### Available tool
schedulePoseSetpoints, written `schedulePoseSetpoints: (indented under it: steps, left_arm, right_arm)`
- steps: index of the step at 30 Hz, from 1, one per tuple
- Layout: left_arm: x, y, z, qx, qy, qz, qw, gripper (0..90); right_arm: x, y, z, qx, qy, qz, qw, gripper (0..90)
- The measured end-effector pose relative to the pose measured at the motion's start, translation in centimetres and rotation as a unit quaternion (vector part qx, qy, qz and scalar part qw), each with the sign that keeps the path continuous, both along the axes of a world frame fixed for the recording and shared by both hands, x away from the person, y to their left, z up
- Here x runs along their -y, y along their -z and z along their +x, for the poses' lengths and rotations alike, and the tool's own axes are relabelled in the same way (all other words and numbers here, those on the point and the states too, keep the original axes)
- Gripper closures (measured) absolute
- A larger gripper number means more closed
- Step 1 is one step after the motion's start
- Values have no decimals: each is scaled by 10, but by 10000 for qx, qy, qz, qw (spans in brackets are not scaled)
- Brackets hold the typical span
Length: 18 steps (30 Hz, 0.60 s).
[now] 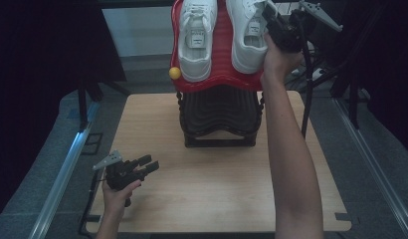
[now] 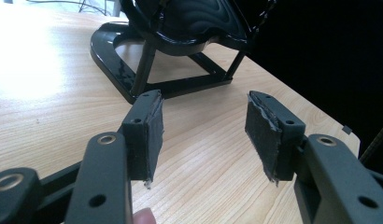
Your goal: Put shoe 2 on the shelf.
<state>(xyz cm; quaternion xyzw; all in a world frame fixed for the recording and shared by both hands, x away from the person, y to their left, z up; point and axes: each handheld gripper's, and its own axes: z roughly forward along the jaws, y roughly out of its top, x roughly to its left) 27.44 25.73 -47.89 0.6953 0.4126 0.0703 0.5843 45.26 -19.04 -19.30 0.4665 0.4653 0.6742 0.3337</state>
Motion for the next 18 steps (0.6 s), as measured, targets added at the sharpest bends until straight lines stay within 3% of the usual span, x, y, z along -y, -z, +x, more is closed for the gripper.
schedulePoseSetpoints:
  steps: [8,10,14,18]
  left_arm:
    - [0,1,0,-18,23,-47,10000,471]
    - [1,1,0,-17,26,-46,10000,471]
    - [1,1,0,-28,35,-56,10000,471]
    - [2,1,0,-31,34,-46,10000,471]
  right_arm:
    - [-11,9,2,-91,133,-459,9988,772]
    - [-14,11,1,13,88,-596,9982,730]
    - [-15,11,-2,70,-166,-512,9985,587]
    - [-8,7,-7,132,-385,-291,9987,532]
